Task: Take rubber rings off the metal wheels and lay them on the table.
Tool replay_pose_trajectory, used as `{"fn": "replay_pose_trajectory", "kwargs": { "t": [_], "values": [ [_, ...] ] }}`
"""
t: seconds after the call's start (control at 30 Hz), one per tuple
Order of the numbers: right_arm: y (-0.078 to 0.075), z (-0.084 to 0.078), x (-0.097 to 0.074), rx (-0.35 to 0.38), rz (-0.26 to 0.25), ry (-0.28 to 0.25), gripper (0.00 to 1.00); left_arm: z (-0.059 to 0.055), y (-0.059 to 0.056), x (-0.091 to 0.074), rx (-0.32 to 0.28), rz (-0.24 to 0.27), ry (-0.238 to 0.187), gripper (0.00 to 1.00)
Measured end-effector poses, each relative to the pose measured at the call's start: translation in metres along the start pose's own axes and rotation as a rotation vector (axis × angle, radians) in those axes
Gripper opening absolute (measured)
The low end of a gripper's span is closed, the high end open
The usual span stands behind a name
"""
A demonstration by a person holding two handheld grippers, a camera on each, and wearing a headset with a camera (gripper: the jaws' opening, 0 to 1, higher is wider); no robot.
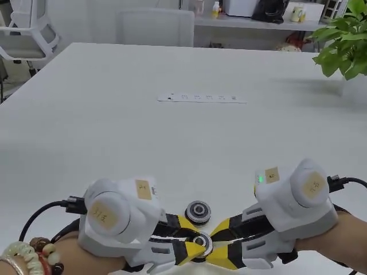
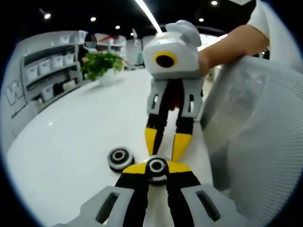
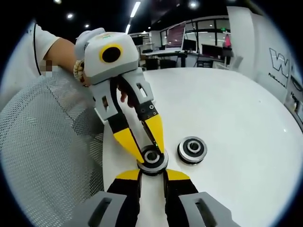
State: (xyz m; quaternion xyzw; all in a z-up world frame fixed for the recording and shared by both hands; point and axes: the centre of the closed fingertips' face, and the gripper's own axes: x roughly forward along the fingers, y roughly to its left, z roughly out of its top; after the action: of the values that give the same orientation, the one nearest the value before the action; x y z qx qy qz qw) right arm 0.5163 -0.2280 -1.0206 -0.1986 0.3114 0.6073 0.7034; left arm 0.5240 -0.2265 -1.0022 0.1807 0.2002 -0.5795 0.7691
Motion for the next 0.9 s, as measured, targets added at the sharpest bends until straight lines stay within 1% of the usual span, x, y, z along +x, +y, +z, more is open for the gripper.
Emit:
{"fn": "replay_pose_trajectory", "kwargs": {
  "t": [0.17, 0.27, 0.37, 0.57, 0.67, 0.73, 0.83, 0.9],
  "values": [
    [0.0000, -0.0002, -0.0003, 0.010, 0.000, 0.007, 0.14, -0.0001, 0.0000, 0.0001, -0.003, 0.001, 0.000, 0.14],
    [0.0003, -0.0013, -0.0017, 0.005, 0.002, 0.012, 0.12, -0.0001, 0.0001, 0.0001, -0.004, 0.001, 0.000, 0.14],
    [-0.0009, -0.0027, -0.0036, 0.011, 0.003, 0.011, 0.06, -0.0004, 0.0005, -0.0002, -0.007, 0.003, 0.000, 0.14],
    [-0.0003, -0.0030, -0.0032, 0.018, 0.002, 0.016, 0.04, -0.0005, 0.0008, -0.0001, -0.010, 0.005, 0.000, 0.14],
    [-0.0008, -0.0037, -0.0040, 0.025, 0.001, 0.019, 0.00, -0.0007, 0.0014, -0.0002, -0.011, 0.006, 0.001, 0.14],
    [-0.0024, -0.0028, -0.0038, 0.015, -0.005, 0.018, 0.00, -0.0009, 0.0017, -0.0003, -0.013, 0.006, 0.000, 0.14],
    [-0.0027, -0.0028, -0.0031, 0.019, -0.010, 0.022, 0.00, -0.0009, 0.0018, -0.0002, -0.010, 0.007, 0.001, 0.14],
    [-0.0029, -0.0024, -0.0044, 0.037, -0.011, 0.018, 0.00, -0.0008, 0.0018, -0.0002, -0.010, 0.006, 0.001, 0.14]
  ]
}}
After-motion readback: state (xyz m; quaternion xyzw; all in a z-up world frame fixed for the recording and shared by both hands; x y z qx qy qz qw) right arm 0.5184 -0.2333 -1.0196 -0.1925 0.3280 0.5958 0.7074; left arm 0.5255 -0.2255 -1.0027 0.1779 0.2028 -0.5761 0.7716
